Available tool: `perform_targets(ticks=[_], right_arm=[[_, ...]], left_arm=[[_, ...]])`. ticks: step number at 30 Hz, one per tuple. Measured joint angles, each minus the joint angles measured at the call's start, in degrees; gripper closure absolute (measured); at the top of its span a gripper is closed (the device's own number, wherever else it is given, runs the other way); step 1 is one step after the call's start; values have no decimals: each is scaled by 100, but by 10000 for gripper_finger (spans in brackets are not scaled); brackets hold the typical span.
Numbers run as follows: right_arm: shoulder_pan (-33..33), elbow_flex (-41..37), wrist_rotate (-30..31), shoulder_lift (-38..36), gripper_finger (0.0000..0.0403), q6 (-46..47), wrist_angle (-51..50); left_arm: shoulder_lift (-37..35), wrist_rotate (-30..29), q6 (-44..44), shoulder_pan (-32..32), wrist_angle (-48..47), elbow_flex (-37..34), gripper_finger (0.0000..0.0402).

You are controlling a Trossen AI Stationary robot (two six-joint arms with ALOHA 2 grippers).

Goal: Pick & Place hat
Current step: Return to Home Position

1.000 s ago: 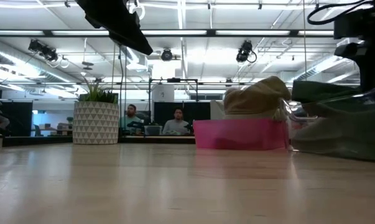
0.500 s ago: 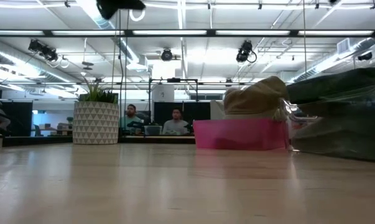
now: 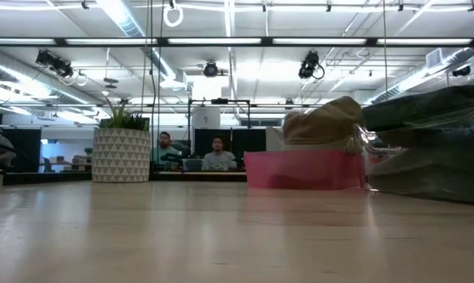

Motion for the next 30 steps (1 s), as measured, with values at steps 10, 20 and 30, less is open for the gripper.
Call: perform_targets(ticks=[10,20,30], right_arm=[[-129,-3191,-362,-2320,339,-1583,3501],[-836,-4290,-693,-3994,340,-2087,3748],[-1156,-5504,-799,-5100,340,-1847,4563]], left_arm=[[-1236,-141,581,-11,1582,-1990,223],[-2337,-226,1383,635,2482,-2769,223],[-2995,105,1047,1082,3466,-4280,223]])
